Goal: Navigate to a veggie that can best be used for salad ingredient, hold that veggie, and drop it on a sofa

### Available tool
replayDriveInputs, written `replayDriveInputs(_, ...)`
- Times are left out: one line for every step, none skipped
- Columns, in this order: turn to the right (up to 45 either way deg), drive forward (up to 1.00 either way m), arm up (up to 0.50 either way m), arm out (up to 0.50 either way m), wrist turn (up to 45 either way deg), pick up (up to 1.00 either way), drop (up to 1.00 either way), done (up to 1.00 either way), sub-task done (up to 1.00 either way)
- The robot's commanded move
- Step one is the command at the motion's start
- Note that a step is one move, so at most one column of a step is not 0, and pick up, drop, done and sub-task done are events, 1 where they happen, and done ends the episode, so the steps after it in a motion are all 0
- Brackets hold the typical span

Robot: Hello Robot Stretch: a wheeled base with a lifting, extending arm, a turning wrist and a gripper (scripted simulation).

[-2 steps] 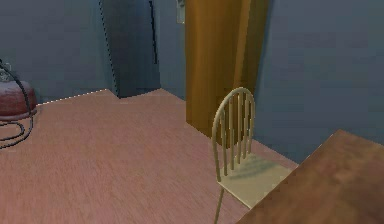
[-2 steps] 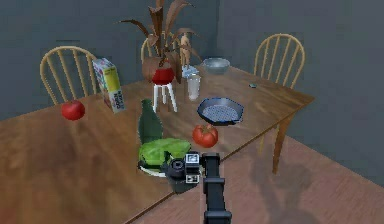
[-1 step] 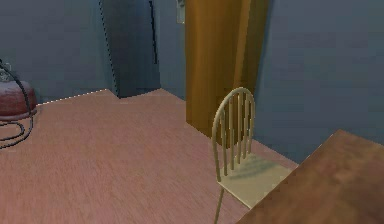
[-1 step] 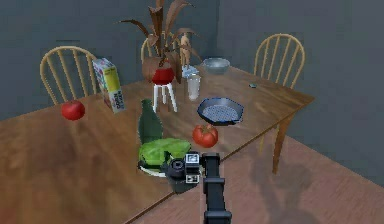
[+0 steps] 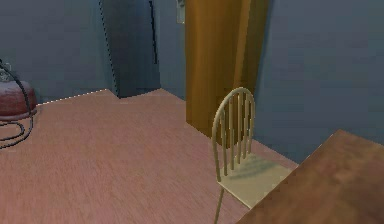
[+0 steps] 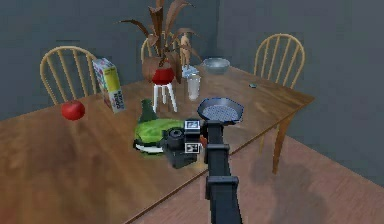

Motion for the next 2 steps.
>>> replayDriveInputs(0.0, 0.0, 0.14, 0.0, 0.0, 0.0, 0.0, 0.0, 0.0)
replayDriveInputs(0.0, 0.0, 0.0, 0.0, -45.0, 0.0, 0.0, 0.0, 0.0)
